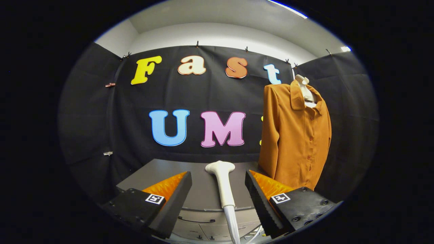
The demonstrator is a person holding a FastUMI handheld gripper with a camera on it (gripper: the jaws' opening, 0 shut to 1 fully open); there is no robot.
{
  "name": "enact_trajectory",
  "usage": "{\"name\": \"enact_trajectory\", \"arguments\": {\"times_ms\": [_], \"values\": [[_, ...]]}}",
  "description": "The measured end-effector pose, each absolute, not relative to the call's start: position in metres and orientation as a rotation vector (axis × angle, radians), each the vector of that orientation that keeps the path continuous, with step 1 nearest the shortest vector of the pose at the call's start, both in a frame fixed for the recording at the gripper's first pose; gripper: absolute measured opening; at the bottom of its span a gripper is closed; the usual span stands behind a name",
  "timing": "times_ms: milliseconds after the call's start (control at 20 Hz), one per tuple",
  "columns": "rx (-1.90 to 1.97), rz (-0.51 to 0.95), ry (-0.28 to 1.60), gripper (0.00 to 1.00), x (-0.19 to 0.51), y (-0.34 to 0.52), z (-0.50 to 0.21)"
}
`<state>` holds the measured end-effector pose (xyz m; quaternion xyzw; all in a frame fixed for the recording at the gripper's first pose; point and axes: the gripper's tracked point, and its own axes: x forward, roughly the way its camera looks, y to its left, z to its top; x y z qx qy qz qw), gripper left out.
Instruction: Iron the clothes twice with a garment steamer, once on the left side and once on the right side.
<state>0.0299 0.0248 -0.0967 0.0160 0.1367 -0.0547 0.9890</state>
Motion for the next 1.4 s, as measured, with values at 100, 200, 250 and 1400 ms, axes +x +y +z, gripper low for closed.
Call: {"name": "enact_trajectory", "arguments": {"times_ms": [100, 200, 250, 1400], "values": [[0.035, -0.099, 0.31, 0.98, 0.049, 0.019, -0.111], [0.036, -0.082, 0.348, 0.99, 0.07, 0.014, -0.13], [0.036, -0.072, 0.368, 0.99, 0.081, 0.013, -0.138], [0.052, -0.03, 0.735, 0.86, 0.146, 0.009, -0.256]]}}
